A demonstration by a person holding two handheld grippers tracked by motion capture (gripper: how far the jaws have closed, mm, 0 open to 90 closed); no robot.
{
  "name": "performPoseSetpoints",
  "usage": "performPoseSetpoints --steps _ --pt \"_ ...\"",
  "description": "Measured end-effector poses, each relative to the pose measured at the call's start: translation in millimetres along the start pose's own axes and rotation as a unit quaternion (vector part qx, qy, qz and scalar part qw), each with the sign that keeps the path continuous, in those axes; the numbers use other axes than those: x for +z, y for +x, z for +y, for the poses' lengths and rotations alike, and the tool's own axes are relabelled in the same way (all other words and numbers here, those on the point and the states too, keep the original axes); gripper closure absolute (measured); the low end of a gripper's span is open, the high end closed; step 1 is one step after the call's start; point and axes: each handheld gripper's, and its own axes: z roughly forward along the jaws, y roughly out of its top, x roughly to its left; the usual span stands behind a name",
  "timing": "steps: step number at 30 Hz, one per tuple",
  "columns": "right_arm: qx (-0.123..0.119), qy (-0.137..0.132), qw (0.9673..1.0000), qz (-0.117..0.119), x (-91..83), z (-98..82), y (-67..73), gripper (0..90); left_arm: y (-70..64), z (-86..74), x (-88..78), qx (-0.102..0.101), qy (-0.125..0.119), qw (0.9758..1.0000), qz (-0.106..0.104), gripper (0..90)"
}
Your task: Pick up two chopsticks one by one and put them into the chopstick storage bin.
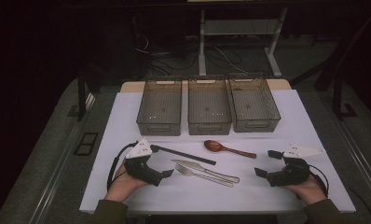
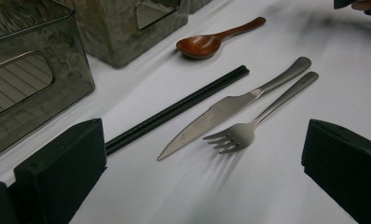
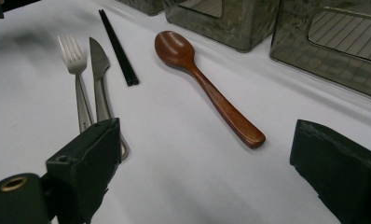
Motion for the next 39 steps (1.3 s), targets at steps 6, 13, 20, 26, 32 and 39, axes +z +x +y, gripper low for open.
performPoseSetpoints --steps 6,13,20,26,32,39 --pt "0.001 -0.001 1.0 0.004 -0.6 -0.1 0.0 8.3 0.0 0.7 0.7 -0.001 0.001 1.0 -0.001 0.0" --pt "0.002 -0.001 1.0 0.006 -0.3 0.1 -0.7 8.3 2.3 4.0 4.9 -0.001 0.001 1.0 0.001 1.4" --pt "0.003 0.0 1.0 0.008 -0.2 -0.2 -1.4 8.3 15.6 8.6 10.2 -0.002 0.013 0.9997 0.02 14.7" --pt "0.004 0.0 1.0 0.008 0.8 0.4 -0.4 8.3 28.1 6.5 14.0 -0.01 0.016 0.9994 0.028 29.9" --pt "0.004 0.002 1.0 0.008 1.5 0.8 0.6 8.3 41.7 7.9 18.3 -0.013 0.025 0.9987 0.043 49.3" --pt "0.005 0.002 1.0 0.008 1.7 0.5 -0.3 8.3 62.5 5.7 28.1 -0.027 0.052 0.9955 0.074 67.5"
